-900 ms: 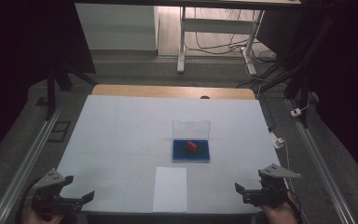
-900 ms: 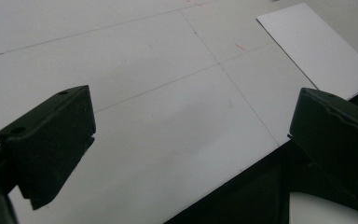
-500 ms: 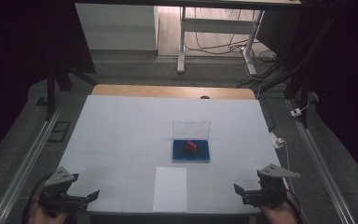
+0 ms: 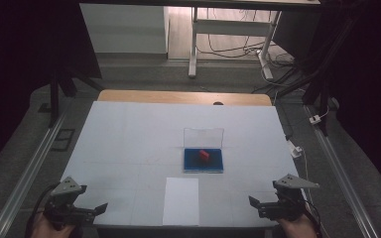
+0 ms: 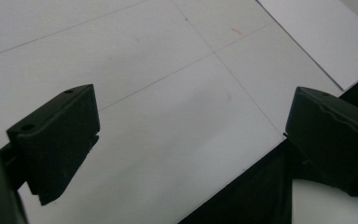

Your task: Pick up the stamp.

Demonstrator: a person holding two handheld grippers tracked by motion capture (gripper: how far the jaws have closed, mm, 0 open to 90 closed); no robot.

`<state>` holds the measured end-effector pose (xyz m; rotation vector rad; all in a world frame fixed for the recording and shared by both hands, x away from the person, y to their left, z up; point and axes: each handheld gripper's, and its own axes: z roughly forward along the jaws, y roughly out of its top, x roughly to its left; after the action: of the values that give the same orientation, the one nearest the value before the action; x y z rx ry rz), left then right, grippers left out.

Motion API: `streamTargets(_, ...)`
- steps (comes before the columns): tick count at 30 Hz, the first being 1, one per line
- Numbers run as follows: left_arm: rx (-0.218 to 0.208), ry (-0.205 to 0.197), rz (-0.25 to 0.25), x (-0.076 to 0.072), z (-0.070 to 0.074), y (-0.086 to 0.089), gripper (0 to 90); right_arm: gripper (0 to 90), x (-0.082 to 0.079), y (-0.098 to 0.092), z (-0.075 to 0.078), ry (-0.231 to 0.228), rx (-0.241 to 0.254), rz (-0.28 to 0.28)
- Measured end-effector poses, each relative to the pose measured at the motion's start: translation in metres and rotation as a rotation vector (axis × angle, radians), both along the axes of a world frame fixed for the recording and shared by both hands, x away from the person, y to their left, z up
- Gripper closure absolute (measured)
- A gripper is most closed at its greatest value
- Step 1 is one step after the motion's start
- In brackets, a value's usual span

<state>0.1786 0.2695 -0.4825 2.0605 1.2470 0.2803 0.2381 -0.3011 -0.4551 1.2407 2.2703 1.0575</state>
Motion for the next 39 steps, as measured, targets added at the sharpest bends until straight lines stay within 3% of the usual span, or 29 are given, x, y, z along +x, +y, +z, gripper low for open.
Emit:
streamTargets(9,0.012,-0.019,-0.009,-0.002,0.001,-0.001,0.8,0.0,-0.002,0.005,0.006,-0.036,0.01,0.029)
streamTargets(22,0.003,-0.012,0.002,-0.001,0.0,0.0,0.0,0.0,0.002,0.019,0.009,-0.057,0.0,0.093)
streamTargets(34,-0.003,-0.016,0.001,-0.001,0.001,0.0,0.0,0.0,0.012,0.035,0.012,-0.071,-0.014,0.139)
streamTargets(39,0.0,-0.016,0.005,-0.001,0.001,0.0,0.3,0.0,0.018,0.041,0.012,-0.078,0.005,0.149)
